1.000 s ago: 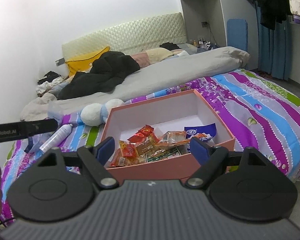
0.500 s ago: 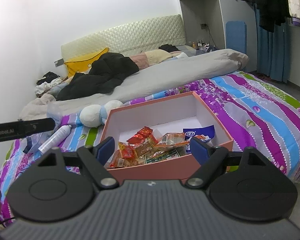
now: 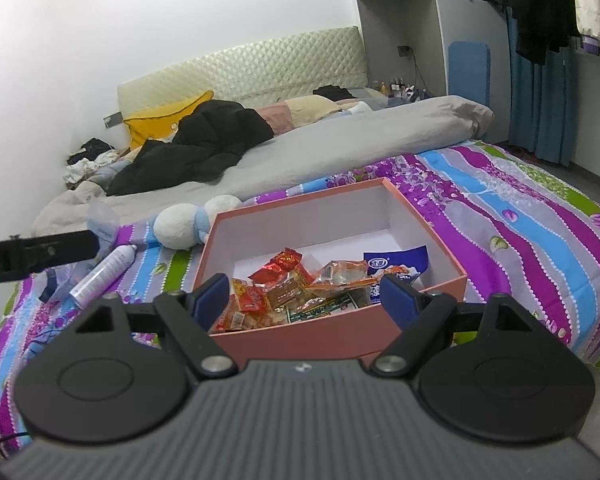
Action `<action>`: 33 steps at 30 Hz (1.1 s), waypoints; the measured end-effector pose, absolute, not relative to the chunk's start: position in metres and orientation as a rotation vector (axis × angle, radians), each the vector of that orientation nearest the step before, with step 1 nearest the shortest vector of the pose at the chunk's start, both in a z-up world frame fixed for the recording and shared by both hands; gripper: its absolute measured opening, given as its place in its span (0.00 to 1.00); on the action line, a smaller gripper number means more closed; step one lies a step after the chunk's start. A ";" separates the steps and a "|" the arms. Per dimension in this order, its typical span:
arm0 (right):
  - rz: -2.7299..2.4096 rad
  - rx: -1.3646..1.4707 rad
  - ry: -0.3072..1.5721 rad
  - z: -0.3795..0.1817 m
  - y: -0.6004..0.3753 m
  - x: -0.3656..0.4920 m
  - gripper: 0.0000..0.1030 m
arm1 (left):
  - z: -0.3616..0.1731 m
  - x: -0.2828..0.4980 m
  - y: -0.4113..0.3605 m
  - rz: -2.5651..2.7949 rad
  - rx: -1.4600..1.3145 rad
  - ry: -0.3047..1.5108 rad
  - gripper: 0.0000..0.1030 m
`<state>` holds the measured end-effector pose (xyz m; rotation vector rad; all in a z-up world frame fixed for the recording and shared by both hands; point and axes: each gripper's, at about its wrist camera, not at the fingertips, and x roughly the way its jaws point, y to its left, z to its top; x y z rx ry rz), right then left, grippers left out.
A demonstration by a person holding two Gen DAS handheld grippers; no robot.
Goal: Organize snacks
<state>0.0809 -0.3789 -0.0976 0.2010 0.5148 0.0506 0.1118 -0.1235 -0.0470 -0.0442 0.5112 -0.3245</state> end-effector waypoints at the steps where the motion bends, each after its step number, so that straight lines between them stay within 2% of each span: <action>1: 0.047 0.199 0.510 -0.098 -0.379 0.081 1.00 | -0.048 0.113 -0.124 -0.318 -0.043 0.516 1.00; 33: 0.034 0.230 0.490 -0.100 -0.383 0.083 1.00 | -0.052 0.121 -0.125 -0.246 -0.040 0.546 1.00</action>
